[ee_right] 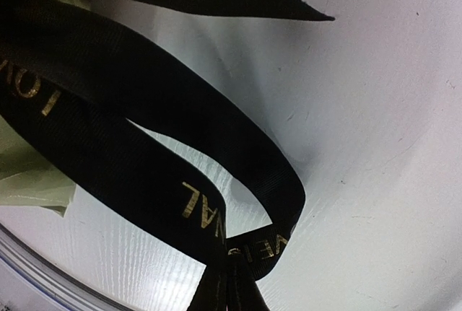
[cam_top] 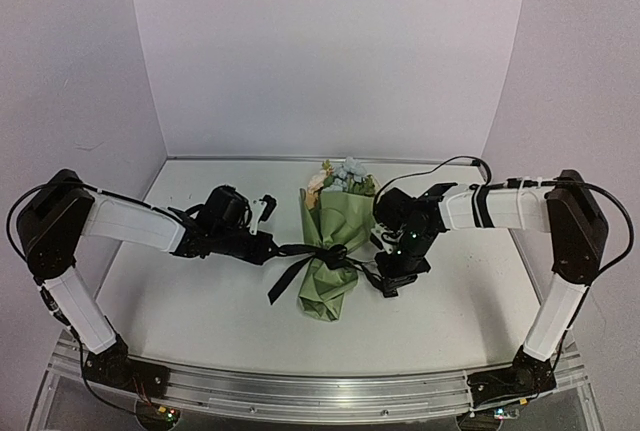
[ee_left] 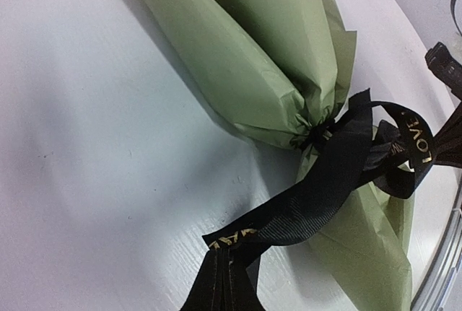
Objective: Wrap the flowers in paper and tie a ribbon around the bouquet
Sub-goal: Cross the half-tied ribbon over the folded bouquet.
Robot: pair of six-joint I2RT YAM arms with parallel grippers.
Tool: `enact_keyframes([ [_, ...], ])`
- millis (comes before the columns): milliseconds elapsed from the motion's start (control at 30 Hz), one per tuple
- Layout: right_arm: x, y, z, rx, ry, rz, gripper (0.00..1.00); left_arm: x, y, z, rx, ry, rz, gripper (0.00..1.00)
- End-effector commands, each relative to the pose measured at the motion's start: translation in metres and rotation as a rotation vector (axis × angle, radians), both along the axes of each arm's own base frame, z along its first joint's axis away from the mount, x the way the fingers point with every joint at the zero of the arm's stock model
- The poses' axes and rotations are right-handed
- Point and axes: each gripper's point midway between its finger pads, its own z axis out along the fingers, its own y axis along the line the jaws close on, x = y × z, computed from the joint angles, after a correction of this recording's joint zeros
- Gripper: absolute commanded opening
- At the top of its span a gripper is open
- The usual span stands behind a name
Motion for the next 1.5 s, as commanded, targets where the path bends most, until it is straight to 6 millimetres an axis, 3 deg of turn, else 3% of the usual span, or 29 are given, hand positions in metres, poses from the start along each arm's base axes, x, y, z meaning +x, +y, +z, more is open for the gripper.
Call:
enact_keyframes([
  [0, -0.004, -0.016, -0.007, -0.061, -0.003, -0.004, 0.00, 0.014, 0.012, 0.020, -0.039, -0.041, 0.079, 0.00],
  [467, -0.014, -0.040, -0.013, -0.145, -0.010, 0.060, 0.00, 0.018, 0.031, 0.007, 0.000, 0.000, 0.146, 0.00],
  [667, 0.003, -0.046, -0.002, -0.167, -0.035, 0.081, 0.00, 0.019, 0.034, 0.004, 0.016, 0.006, 0.157, 0.00],
  [967, 0.036, -0.036, 0.024, -0.166, -0.089, 0.168, 0.00, 0.023, 0.031, 0.008, 0.012, 0.000, 0.151, 0.00],
  [1100, 0.016, -0.022, 0.027, -0.063, -0.016, 0.167, 0.00, 0.025, 0.028, 0.011, 0.005, -0.004, 0.139, 0.00],
  [1233, -0.021, -0.009, 0.020, -0.006, 0.036, 0.222, 0.00, 0.025, 0.021, 0.014, -0.009, 0.001, 0.113, 0.00],
  [1267, -0.030, -0.005, 0.019, 0.008, 0.048, 0.239, 0.02, 0.025, 0.020, 0.014, -0.012, 0.004, 0.106, 0.00],
  [1367, -0.047, 0.003, 0.021, 0.049, 0.065, 0.268, 0.27, 0.025, 0.015, 0.016, -0.021, 0.006, 0.085, 0.00],
  [1467, -0.044, 0.007, 0.032, 0.089, 0.008, 0.274, 0.41, 0.026, 0.013, 0.017, -0.023, 0.005, 0.074, 0.00],
])
